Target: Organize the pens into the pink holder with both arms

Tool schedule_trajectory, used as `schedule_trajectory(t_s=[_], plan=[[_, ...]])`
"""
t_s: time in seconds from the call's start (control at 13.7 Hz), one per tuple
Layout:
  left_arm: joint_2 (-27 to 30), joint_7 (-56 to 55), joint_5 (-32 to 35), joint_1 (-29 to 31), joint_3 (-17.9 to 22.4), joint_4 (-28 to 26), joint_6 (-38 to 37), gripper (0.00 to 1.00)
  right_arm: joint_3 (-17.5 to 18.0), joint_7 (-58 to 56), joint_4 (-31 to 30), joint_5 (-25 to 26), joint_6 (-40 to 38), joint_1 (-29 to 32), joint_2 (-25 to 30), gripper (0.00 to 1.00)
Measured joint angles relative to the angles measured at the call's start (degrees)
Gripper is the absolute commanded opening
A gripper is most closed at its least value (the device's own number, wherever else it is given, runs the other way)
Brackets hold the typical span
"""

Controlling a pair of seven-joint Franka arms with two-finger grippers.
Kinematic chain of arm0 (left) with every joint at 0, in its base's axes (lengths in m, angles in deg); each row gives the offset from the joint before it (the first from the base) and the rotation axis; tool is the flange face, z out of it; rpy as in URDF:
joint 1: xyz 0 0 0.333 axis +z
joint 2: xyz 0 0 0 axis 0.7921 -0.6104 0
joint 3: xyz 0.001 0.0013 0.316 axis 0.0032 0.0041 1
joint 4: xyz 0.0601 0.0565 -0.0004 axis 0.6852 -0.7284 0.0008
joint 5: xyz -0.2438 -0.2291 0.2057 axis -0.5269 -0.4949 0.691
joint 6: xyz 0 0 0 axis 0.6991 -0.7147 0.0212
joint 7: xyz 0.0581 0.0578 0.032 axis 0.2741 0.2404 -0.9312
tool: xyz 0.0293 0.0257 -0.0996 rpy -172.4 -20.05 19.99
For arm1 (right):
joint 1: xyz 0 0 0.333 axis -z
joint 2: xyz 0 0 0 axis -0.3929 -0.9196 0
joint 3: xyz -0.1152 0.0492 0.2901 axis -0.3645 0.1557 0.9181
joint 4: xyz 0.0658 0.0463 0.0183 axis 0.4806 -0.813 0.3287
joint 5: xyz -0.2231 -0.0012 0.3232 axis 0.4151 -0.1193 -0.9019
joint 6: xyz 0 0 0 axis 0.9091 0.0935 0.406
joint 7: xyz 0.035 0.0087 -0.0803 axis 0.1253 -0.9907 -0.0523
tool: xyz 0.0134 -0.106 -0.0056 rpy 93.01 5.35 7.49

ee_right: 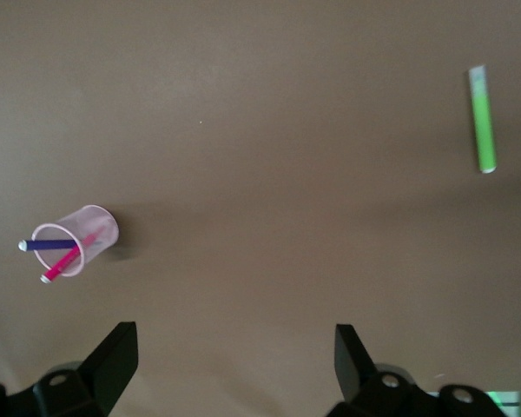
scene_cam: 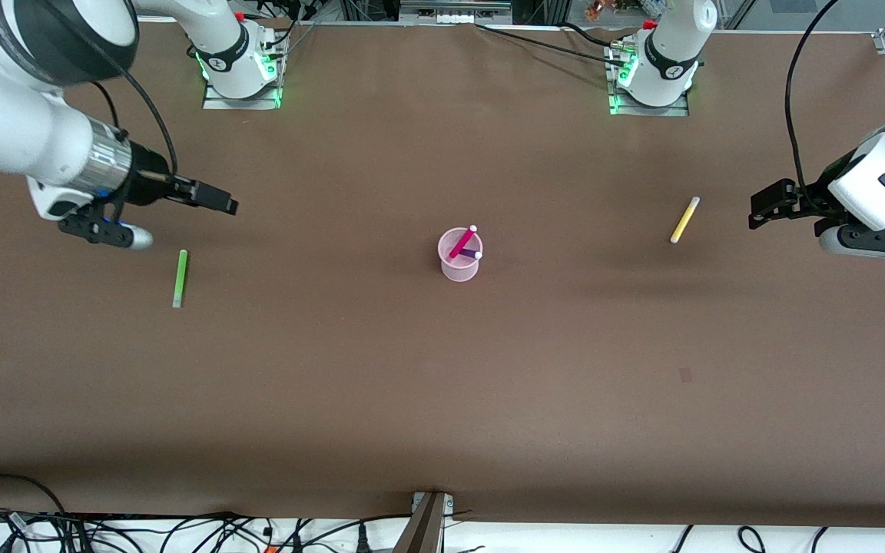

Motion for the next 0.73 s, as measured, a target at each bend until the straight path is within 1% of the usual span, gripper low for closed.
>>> schedule_trajectory(t_s=[0.15,0.22,0.36,0.51,0.58,0.66,0.73], plan=[[-0.01,0.00,0.00,0.01,-0.01,0.00,-0.01,1.00,-0.08,-8.54,0.28,7.01,-0.74,-0.01,1.62,1.00],[-0.01,0.00,0.00,0.01,-0.01,0.00,-0.01,1.00,-0.55,-13.64,0.85,9.12,-0.73,0.15,1.76,1.00],[-0.01,0.00,0.00,0.00,-0.02,0.00,-0.01,1.00,-1.93,-20.59,1.69,10.23,-0.74,1.43,1.30,1.00],[-0.02,0.00,0.00,0.00,-0.03,0.00,-0.01,1.00,-2.34,-21.54,1.90,10.31,-1.77,2.15,0.89,1.00],[-0.03,0.00,0.00,0.00,-0.02,0.00,-0.01,1.00,-2.14,-19.48,2.04,10.40,-2.53,2.13,0.85,1.00],[-0.03,0.01,0.00,0.00,-0.03,0.00,-0.01,1.00,-1.46,-16.59,2.19,10.58,-2.86,2.18,0.86,1.00],[-0.03,0.02,0.00,0.00,-0.02,0.00,-0.01,1.00,-0.07,-13.77,2.34,11.01,-3.01,2.57,0.85,1.00]])
